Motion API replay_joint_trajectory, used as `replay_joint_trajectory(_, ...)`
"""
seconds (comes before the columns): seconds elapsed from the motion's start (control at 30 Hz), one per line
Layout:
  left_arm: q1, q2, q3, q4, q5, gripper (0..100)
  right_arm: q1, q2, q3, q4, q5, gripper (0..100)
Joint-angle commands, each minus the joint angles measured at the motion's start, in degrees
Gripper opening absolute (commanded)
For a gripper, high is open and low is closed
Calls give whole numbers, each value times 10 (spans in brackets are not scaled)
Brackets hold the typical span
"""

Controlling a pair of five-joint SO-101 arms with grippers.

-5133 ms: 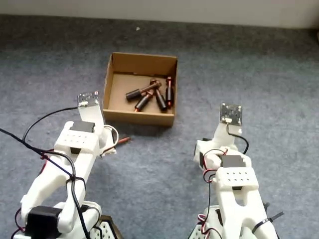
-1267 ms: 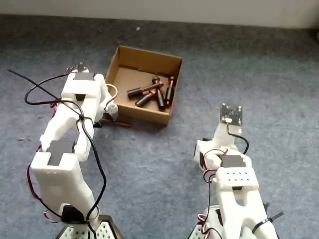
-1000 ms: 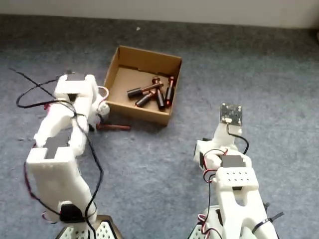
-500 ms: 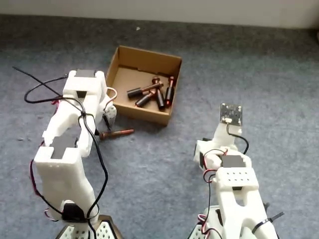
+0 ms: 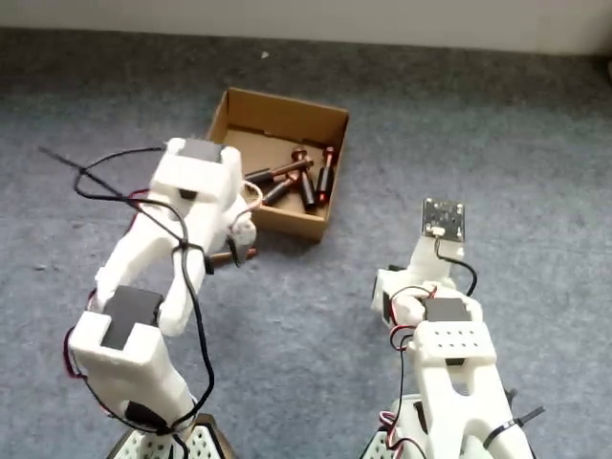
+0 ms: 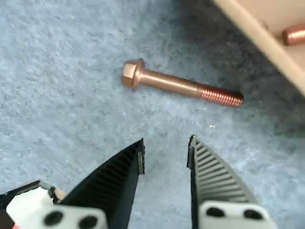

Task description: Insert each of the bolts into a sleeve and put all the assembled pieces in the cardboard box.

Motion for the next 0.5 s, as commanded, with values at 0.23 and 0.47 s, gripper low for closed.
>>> replay_joint_trajectory(0.23, 4, 49, 42, -57, -15, 158, 7, -15, -3, -11, -1, 4)
replay_joint_trajectory(0.47, -133, 51, 11, -126, -64, 158, 7, -15, -3, -11, -1, 4)
